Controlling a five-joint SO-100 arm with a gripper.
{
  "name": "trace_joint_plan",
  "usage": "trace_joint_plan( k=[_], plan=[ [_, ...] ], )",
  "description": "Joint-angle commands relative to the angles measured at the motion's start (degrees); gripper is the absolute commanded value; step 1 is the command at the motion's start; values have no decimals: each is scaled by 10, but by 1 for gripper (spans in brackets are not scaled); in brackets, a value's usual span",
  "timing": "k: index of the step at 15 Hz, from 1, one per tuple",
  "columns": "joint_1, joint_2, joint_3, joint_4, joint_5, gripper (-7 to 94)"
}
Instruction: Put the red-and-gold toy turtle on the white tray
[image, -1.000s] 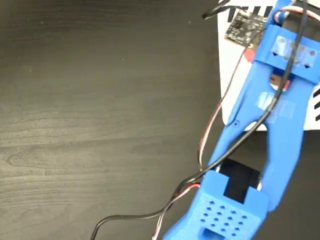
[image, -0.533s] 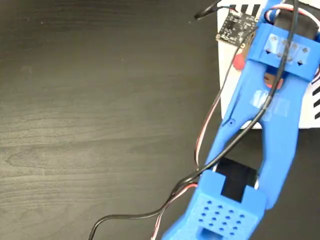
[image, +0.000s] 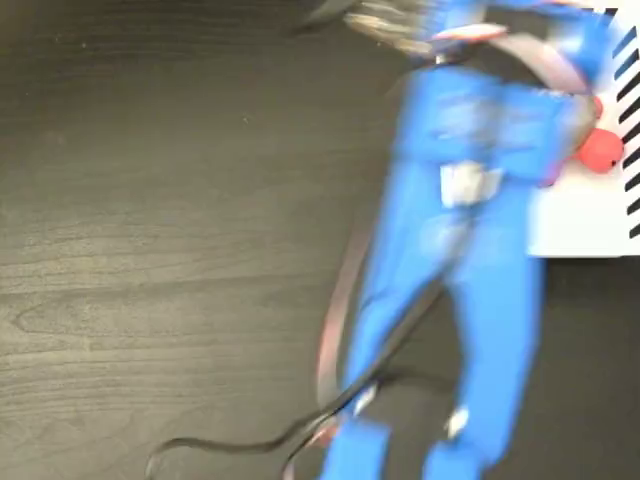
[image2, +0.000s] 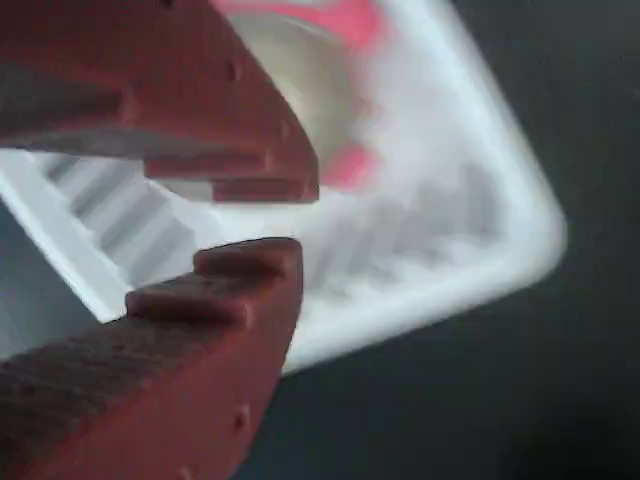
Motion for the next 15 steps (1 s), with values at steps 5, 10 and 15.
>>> trace_joint_plan(
  k=[5, 10, 15],
  plan=[
    [-204, 373, 428, -326, -33, 0],
    [-254, 667, 828, -396, -62, 0],
    [-259, 895, 1034, -265, -34, 0]
  ],
)
